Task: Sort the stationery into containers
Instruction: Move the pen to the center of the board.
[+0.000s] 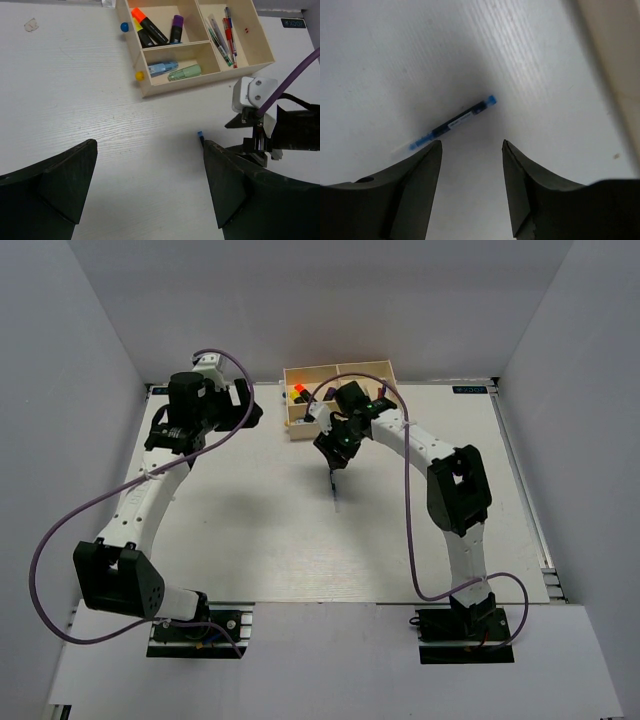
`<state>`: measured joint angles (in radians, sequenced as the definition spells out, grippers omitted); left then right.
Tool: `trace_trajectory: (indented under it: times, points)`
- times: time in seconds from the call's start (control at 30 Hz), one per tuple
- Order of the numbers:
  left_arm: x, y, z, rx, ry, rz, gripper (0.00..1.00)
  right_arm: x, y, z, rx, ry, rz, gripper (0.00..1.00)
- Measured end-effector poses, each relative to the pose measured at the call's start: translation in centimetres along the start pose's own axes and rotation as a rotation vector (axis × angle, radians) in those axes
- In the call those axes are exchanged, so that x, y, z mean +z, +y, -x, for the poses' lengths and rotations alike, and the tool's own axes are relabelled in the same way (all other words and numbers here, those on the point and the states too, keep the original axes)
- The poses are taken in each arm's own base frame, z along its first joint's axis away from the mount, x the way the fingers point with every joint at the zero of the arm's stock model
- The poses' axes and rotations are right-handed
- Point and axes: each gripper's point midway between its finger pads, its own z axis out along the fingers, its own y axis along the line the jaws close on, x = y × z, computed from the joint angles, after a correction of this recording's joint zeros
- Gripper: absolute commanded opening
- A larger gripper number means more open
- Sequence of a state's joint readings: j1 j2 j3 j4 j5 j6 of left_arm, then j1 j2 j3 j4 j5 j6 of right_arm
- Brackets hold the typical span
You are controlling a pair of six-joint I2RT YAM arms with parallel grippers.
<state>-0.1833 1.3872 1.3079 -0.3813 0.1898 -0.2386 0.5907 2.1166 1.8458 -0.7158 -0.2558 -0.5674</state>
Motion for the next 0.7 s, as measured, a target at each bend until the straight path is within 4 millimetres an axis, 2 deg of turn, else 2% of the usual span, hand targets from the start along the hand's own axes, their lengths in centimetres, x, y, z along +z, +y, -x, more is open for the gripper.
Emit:
trace_trajectory:
  times: [0.07, 0.1, 0.37, 0.7]
  points:
    - [0.1, 0.5, 0.0, -0.021, 0.002, 0.011, 0.95, 0.4, 0.9, -1.1, 0.119, 0.027, 0.014, 0.61]
    - [0.1, 0.7, 0.0, -0.029, 0.002, 0.015, 0.95, 0.5, 1.2, -1.4, 0.169, 0.037, 0.016, 0.65]
    - [0.3, 1.4, 0.0, -0.077, 0.004, 0.028, 0.95, 1.9, 3.5, -4.6, 0.407, 0.123, 0.041, 0.66]
    - [0.9, 1.7, -0.7, -0.117, 0.026, 0.032, 0.95, 3.7, 4.7, -5.3, 0.507, 0.146, 0.012, 0.58]
